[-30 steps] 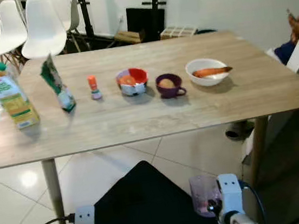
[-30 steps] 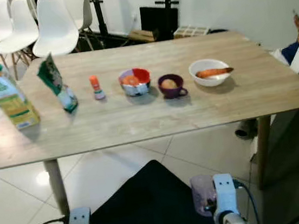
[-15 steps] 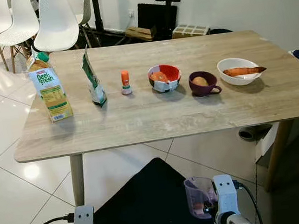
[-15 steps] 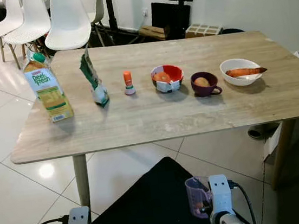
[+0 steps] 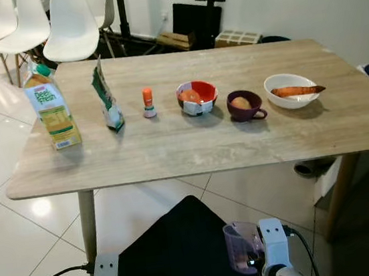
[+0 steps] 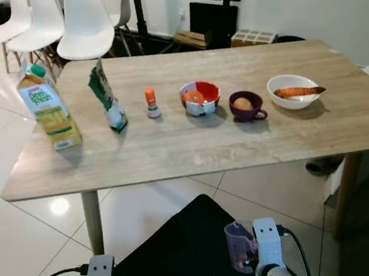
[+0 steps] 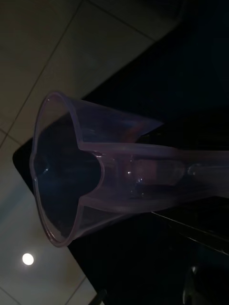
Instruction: Restocking fridge
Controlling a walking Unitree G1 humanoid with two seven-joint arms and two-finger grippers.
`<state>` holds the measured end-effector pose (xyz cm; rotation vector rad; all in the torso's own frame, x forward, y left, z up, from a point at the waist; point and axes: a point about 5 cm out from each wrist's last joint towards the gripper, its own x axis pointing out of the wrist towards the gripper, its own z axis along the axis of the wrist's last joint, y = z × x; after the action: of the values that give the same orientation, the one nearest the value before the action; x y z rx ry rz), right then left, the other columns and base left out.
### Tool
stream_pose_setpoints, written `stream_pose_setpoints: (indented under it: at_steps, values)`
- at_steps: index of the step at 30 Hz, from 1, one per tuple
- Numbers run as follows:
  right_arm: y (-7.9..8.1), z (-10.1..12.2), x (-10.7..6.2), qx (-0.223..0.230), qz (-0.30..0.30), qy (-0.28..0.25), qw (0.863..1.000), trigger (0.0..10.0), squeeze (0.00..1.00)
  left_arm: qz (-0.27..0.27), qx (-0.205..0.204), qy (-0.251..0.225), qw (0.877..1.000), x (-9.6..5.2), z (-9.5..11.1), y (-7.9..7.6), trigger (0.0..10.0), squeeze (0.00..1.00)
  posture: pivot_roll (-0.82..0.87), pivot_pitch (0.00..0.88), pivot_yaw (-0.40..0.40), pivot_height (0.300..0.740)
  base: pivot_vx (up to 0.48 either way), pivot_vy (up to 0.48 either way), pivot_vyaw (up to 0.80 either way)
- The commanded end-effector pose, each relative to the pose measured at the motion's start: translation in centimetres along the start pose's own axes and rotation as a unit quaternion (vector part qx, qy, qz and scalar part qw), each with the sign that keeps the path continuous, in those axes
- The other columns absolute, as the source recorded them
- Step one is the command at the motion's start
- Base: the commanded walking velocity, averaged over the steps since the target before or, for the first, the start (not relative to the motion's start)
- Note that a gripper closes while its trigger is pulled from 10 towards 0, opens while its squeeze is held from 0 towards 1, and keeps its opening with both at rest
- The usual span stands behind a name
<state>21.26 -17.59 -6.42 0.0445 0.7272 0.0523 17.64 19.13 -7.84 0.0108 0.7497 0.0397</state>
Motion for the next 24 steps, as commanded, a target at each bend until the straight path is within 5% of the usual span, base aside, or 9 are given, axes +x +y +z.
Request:
stream_pose_setpoints:
  at_steps: [1, 9, 24]
  values:
    - [-0.2, -0.4, -0.1, -0.002, -0.004, 0.007, 1.0, 10.0, 0.0, -0.001, 0.006, 0.008, 1.0, -0.1, -0.4, -0.3, 10.0, 0.0, -0.07, 0.044, -0.024, 0.74, 0.0, 0.0, 0.0]
    - [-0.6, -0.5, -0.2, 0.0, -0.011, 0.011, 1.0, 10.0, 0.0, 0.007, 0.009, 0.006, 1.0, -0.2, -0.4, 0.1, 10.0, 0.0, -0.07, 0.051, -0.02, 0.74, 0.0, 0.0, -0.07]
    - [-1.8, -1.3, -0.7, 0.007, -0.026, 0.023, 0.999, 10.0, 0.0, 0.006, 0.013, 0.004, 1.0, 0.0, 0.0, 0.0, 10.0, 0.0, -0.08, 0.066, -0.01, 0.74, 0.0, 0.0, -0.8]
